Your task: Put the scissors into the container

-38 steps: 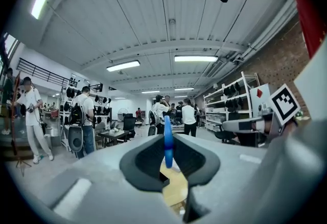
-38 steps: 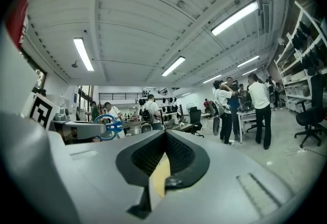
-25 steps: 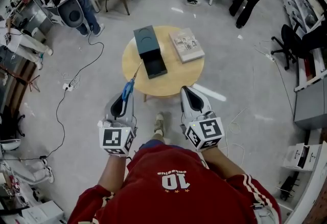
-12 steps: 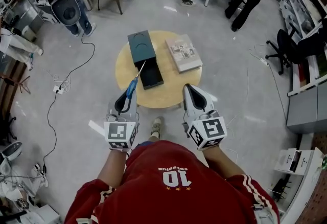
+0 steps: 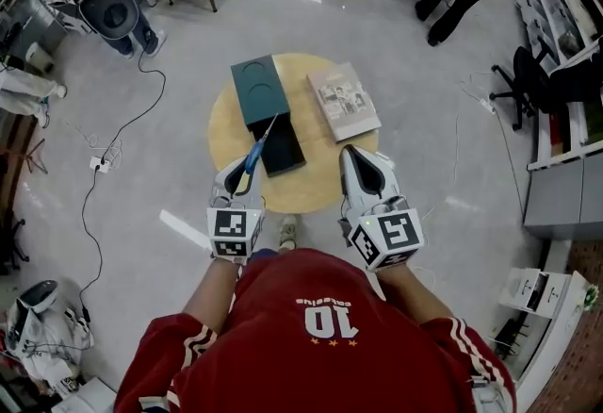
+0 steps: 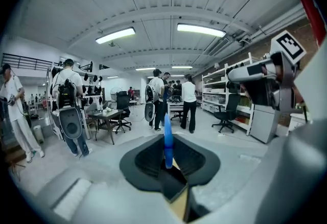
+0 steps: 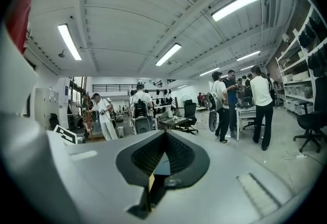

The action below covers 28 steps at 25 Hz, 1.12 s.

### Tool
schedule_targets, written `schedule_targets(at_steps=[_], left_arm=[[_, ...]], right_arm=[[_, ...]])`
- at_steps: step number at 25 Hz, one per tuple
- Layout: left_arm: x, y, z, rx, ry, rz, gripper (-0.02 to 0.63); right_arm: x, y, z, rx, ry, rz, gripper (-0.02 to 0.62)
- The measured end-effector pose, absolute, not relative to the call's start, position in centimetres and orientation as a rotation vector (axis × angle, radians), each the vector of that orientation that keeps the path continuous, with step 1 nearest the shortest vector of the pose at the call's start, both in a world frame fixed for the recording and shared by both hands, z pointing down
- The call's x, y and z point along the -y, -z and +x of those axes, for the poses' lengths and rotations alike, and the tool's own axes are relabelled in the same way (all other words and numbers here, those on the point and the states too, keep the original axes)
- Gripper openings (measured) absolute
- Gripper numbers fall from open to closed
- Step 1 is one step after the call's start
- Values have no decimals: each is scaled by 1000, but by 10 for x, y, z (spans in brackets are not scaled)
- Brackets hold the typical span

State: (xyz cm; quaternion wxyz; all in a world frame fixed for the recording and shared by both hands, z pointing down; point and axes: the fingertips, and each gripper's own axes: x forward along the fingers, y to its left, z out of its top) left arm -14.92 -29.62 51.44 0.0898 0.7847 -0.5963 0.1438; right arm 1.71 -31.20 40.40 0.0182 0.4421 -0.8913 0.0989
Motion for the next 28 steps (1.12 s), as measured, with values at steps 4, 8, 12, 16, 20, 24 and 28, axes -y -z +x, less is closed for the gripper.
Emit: schedule_targets(at_steps=[4, 8, 12, 16, 20, 24, 28], left_arm=[[316, -544, -154, 1726, -459, 2336, 51], [334, -571, -156, 1678, -423, 2300, 51], [348, -606, -157, 1646, -460, 2282, 51], [351, -659, -160, 1561, -503, 2235, 51], [363, -690, -161, 1536, -540, 2200, 51], [376, -711, -158, 1519, -577, 2179, 51], [389, -730, -154, 1496, -621, 2168, 51]], right_arm=[[329, -414, 9, 2732, -325, 1389, -12], [342, -425, 4, 2705, -338, 1398, -12], [350, -434, 6, 2688, -356, 1434, -12], [354, -449, 9, 2662, -411, 1461, -12], [359, -454, 13, 2648, -423, 1489, -12], [363, -458, 11, 2637, -425, 1494, -12], [368, -463, 10, 2629, -433, 1501, -12]])
